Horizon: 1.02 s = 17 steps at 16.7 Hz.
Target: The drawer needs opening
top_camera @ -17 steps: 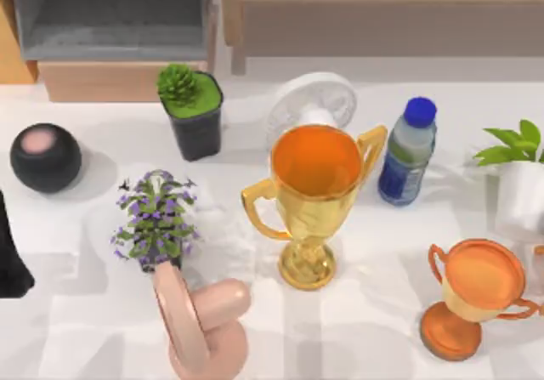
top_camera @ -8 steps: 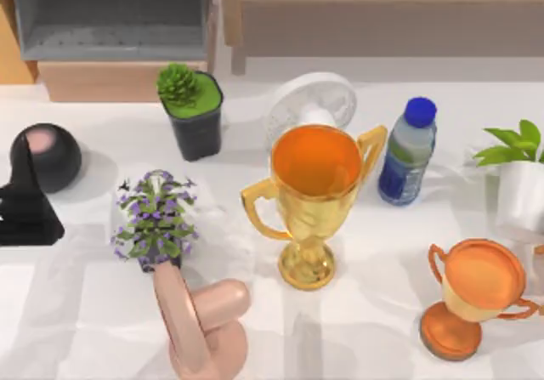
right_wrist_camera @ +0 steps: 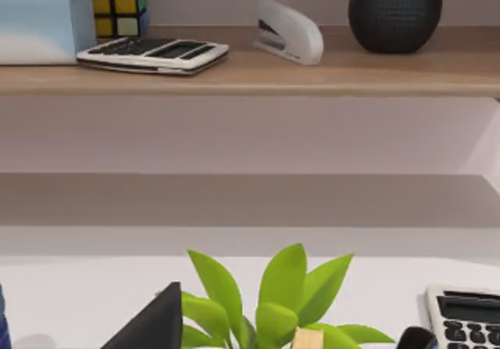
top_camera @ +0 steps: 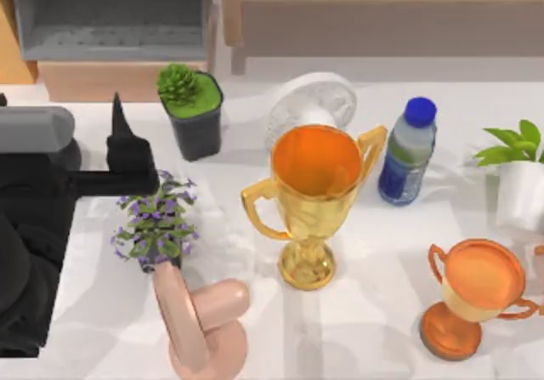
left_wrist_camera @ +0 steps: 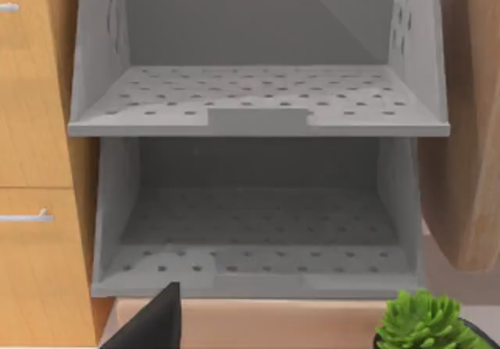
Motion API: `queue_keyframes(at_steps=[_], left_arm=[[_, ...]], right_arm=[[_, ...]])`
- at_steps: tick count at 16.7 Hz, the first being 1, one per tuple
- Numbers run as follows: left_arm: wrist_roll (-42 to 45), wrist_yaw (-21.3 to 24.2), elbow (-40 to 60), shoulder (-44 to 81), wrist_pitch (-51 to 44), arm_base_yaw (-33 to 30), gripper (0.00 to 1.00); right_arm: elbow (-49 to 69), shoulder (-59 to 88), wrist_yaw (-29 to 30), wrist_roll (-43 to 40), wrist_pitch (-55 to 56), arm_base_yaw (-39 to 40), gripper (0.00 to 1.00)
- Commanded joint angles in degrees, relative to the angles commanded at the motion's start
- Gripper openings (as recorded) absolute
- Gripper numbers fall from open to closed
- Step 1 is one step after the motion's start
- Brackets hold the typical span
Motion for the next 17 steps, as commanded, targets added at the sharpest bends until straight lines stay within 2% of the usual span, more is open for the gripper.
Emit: queue_keyframes(at_steps=[3, 9, 13, 17], left_arm=[[0.12, -2.99, 1.24, 3.5, 2.66, -2.93, 1.0], [0.65, -2.56, 1.32, 3.87, 2.79, -2.36, 1.0], [8.23, 2.9, 5.24, 10.21, 5.41, 3.48, 1.0], [22.05, 13.39, 12.43, 22.15, 10.15, 13.98, 1.0]], right_arm=[[0.0, 0.0, 0.0, 0.0, 0.0, 0.0, 1.0], [0.0, 0.0, 0.0, 0.0, 0.0, 0.0, 1.0], [0.0, 0.0, 0.0, 0.0, 0.0, 0.0, 1.0], [0.0, 0.0, 0.0, 0.0, 0.0, 0.0, 1.0]])
